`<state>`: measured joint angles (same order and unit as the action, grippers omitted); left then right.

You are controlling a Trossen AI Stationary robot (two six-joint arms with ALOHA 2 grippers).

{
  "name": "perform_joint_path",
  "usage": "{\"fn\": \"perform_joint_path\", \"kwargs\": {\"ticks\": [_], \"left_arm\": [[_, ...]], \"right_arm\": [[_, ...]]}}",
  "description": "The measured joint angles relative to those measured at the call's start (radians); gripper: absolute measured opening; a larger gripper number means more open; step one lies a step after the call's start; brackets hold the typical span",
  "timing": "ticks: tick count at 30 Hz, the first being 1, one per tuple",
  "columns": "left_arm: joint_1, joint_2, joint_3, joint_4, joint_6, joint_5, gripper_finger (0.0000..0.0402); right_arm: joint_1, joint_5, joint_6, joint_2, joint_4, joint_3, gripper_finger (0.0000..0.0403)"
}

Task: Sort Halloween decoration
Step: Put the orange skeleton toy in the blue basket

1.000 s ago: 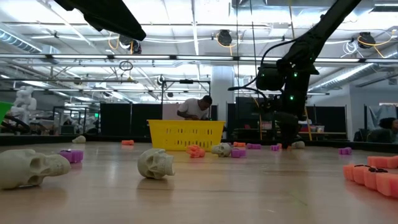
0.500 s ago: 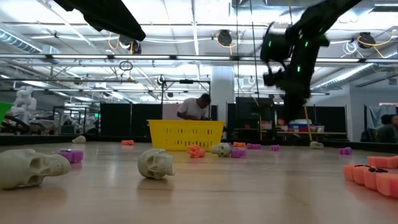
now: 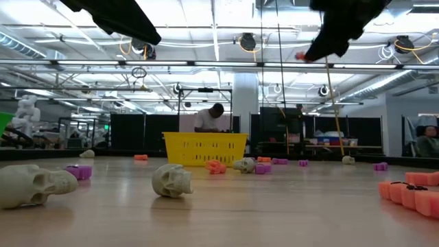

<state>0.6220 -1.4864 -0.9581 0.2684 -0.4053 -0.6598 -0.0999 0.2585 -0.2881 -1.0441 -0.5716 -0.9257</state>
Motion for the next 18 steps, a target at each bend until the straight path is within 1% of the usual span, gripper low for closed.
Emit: {"fn": "perform_joint_path", "kwargs": {"ticks": [4, 9, 13, 18], "left_arm": [[0.000, 0.000, 0.000, 0.000, 0.000, 0.000, 0.0132], [0.000, 0.000, 0.000, 0.000, 0.000, 0.000, 0.0132], [0.000, 0.000, 0.000, 0.000, 0.000, 0.000, 0.0132], [0.000, 0.000, 0.000, -0.001, 0.000, 0.000, 0.0132]], "right_arm": [[-0.135, 0.045, -0.010, 0.010, 0.007, 0.000, 0.0024], [-0.285, 0.096, 0.039, 0.010, 0.041, 0.001, 0.0025], [-0.387, 0.160, 0.071, 0.021, 0.139, 0.049, 0.0025], [-0.470, 0.189, 0.107, 0.030, 0.331, 0.161, 0.0025]]}}
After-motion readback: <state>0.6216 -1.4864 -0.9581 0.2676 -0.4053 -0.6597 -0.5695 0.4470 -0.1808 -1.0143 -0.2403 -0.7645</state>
